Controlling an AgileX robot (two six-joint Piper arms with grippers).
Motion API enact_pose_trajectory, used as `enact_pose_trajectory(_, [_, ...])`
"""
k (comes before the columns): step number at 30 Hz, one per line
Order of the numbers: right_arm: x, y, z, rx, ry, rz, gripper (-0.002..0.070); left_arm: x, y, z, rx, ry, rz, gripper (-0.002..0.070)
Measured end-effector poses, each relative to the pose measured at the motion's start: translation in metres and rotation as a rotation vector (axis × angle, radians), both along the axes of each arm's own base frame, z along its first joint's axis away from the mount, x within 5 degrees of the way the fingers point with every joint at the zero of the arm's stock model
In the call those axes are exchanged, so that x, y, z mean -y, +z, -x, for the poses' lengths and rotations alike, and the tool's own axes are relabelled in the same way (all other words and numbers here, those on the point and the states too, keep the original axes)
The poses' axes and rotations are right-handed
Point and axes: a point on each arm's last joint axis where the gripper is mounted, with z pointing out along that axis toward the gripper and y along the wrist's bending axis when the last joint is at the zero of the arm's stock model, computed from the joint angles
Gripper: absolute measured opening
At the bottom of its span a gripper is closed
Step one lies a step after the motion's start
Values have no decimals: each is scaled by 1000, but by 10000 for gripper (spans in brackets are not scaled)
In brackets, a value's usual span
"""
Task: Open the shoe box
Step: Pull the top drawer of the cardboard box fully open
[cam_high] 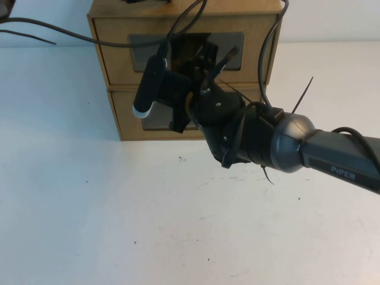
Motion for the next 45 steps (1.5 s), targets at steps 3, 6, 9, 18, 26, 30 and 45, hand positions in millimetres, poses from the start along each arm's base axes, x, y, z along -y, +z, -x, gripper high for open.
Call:
enact_pose_trajectory(3, [0,0,0,-3,-2,-6,182,0,0,0,0,0,0,-4])
enact_pose_trajectory(6, [0,1,1,-9,-24,-8,182,0,0,0,0,0,0,-4])
enact_pose_trajectory(9, [-2,0,6,-19,-37,19,182,0,0,0,0,0,0,-4])
enact_pose_trajectory(18, [2,-3,11,-38,-83,64,183,0,0,0,-2,1,1,-4])
enact_pose_trajectory(26, [0,-3,10,-41,-43,58,184,0,0,0,-2,1,1,-4])
enact_pose_trajectory(30, [5,-2,5,-32,-43,64,184,0,0,0,-2,1,1,-4])
enact_pose_trajectory(45, [6,-2,3,-21,-19,66,87,0,0,0,-2,1,1,-4])
